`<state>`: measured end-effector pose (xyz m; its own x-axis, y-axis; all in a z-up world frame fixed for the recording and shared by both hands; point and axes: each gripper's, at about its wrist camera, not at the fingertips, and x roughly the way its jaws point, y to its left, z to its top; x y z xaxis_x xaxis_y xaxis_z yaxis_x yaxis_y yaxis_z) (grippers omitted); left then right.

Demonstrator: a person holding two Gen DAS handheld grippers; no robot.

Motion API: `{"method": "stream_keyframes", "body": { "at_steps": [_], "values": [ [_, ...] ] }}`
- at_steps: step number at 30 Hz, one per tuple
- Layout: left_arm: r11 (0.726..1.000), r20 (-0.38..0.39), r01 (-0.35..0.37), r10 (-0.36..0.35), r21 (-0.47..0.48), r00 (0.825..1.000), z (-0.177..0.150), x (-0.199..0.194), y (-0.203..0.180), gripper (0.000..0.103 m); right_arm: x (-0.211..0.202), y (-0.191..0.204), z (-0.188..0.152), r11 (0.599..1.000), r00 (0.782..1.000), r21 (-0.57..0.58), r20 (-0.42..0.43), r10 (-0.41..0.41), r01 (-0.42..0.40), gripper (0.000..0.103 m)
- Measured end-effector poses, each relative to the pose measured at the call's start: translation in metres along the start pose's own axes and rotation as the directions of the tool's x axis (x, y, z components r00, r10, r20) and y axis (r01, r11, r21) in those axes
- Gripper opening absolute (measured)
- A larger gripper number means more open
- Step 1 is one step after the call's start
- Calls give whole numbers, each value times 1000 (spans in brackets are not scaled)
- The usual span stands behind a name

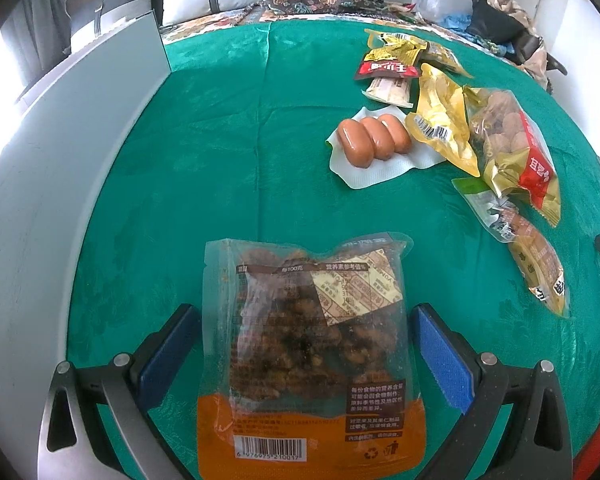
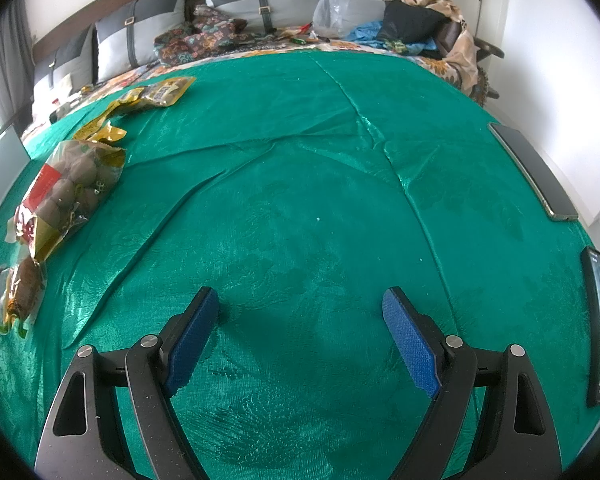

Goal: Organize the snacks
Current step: 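Close the left tool on the jerky pack and lift it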

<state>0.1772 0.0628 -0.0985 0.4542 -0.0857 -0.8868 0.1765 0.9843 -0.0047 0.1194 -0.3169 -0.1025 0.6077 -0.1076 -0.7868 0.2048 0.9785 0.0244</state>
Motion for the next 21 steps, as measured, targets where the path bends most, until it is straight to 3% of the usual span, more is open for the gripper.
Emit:
{"method": "stream_keyframes", "body": {
  "at_steps": [8,13,14,15,17,20,21],
  "values": [
    [1000,18,2,-2,0,1000,-2,0,0,103,0,0,0,1000,1000,0,0,0,0,87],
    [1000,-20,9,-8,14,1000,0,-1,0,103,0,0,0,1000,1000,0,0,0,0,87],
    [1000,-18,12,-11,15,1000,-1,-2,0,98,0,-1,0,1000,1000,0,0,1,-1,87],
    [1000,-6,18,-18,21,1000,-2,-5,-1,83,0,-1,0,1000,1000,1,0,1,-1,87],
    [999,19,23,-24,48,1000,-5,-14,-2,68,0,0,0,1000,1000,0,0,0,0,87],
    [998,30,31,-32,46,999,-11,-20,4,63,0,0,0,1000,1000,-7,-11,5,-5,86],
    [999,35,33,-34,33,999,-14,-22,7,62,-2,-2,2,1000,999,4,-50,13,-12,86]
  ]
}}
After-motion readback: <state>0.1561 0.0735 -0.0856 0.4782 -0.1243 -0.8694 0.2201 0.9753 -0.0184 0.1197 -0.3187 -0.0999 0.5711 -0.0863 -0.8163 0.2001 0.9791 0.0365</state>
